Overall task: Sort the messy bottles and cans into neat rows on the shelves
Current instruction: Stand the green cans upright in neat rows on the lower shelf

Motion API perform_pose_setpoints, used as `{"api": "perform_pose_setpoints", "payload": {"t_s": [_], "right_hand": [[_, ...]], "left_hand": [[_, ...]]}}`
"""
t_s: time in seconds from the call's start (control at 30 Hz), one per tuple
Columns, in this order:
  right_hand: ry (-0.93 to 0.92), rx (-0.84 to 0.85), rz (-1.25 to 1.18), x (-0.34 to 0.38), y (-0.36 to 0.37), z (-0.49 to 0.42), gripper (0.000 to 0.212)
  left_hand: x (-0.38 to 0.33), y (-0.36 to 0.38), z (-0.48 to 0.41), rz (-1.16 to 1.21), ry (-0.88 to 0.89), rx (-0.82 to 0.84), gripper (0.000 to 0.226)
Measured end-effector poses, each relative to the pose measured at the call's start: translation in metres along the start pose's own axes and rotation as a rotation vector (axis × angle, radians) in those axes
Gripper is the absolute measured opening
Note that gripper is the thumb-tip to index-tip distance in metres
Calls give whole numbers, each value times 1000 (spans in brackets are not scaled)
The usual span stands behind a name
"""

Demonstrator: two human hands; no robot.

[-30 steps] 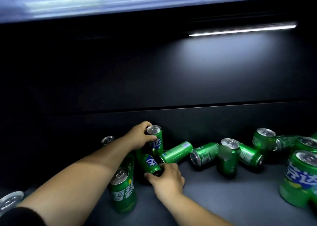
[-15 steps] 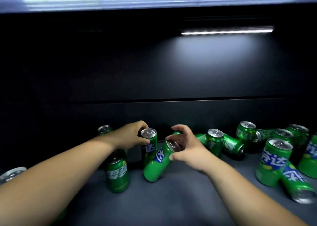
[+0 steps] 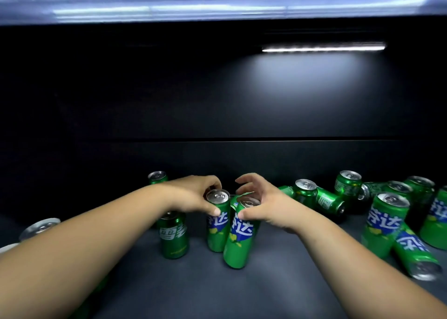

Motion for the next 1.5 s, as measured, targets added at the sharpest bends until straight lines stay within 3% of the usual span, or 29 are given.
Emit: {"api": "perform_pose_setpoints", "payload": {"t_s": [0.1, 0.2, 0.33, 0.5, 0.93, 1.3, 1.5], "right_hand": [[71, -118, 142, -3, -11, 4, 72], [88, -185, 169, 4, -18, 12, 64], [56, -98, 164, 20, 6, 24, 76], [25, -22, 92, 43, 57, 35, 77], [5, 100, -69, 93, 195, 27, 84], [25, 194, -103, 103, 218, 41, 83], [33, 114, -50, 97, 215, 45, 75]], "left_hand": [[-3, -3, 3, -27, -11, -29, 52], [-9, -13, 14, -218, 34, -88, 55], [-12, -20, 44, -374, 123, -118, 52], [14, -18, 93, -223, 165, -33, 56], [96, -26, 197, -252, 131, -151, 55], [114, -21, 218, -155, 145, -131, 53], [113, -22, 220, -157, 133, -160, 46]]}}
Point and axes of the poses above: each hand's wrist, its own z-axis away from the middle knuckle, its own y-axis out of the palm, x = y × z, the point moved 10 cm from there along -z, towards the middle knuckle, and after that the axes turned 4 degrees about -z, right-handed, at the moved point
